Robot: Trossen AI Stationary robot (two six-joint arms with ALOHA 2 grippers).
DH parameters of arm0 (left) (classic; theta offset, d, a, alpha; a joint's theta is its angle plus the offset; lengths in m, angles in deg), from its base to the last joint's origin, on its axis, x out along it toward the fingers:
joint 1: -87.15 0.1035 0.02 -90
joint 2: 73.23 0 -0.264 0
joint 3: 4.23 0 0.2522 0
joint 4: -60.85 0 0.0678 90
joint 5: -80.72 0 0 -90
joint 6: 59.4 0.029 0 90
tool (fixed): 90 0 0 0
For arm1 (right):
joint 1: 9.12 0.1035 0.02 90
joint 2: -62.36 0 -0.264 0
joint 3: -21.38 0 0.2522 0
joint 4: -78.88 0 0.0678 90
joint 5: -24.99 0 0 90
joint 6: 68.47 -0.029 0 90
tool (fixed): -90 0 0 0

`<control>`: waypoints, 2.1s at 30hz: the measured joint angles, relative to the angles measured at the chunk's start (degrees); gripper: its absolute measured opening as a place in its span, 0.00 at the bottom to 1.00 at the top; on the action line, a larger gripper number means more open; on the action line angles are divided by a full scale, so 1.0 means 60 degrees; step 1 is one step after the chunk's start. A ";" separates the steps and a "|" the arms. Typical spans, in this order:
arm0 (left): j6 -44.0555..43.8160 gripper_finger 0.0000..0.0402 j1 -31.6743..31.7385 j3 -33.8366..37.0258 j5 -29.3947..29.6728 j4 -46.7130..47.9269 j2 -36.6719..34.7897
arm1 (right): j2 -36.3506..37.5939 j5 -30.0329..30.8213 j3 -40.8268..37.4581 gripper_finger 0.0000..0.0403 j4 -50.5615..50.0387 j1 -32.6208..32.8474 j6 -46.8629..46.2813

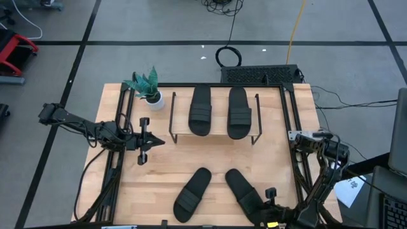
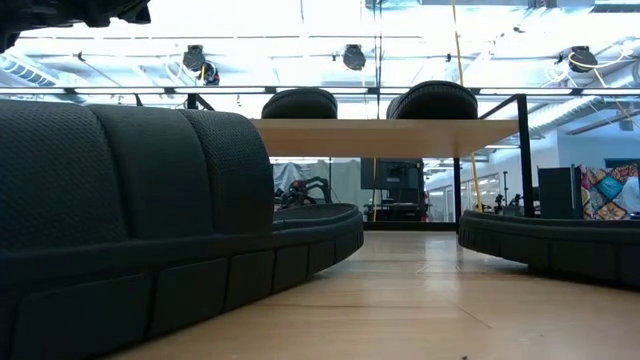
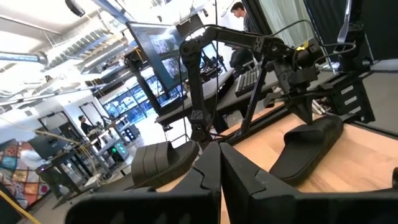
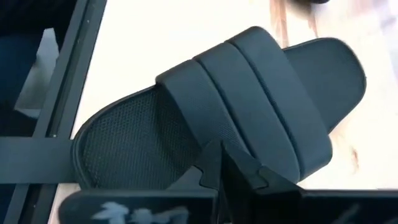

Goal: Pick and place slides into the shelf
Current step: Put the black slipper under the shelf

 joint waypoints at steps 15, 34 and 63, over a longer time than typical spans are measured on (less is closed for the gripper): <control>-0.0051 0.01 0.0000 0.0000 0.0002 0.0330 -0.0002 | 0.2366 -0.1875 -0.0137 0.16 -0.0806 -0.1551 0.2075; 0.0195 0.02 0.0000 0.0000 0.0074 0.1294 -0.0001 | 0.4876 -0.6206 -0.4412 0.65 0.5107 -0.3920 0.4169; 0.0184 0.05 0.0004 0.0000 0.0100 0.1396 0.0001 | 0.4231 -0.7357 -0.5763 0.26 0.8395 -0.4014 0.5074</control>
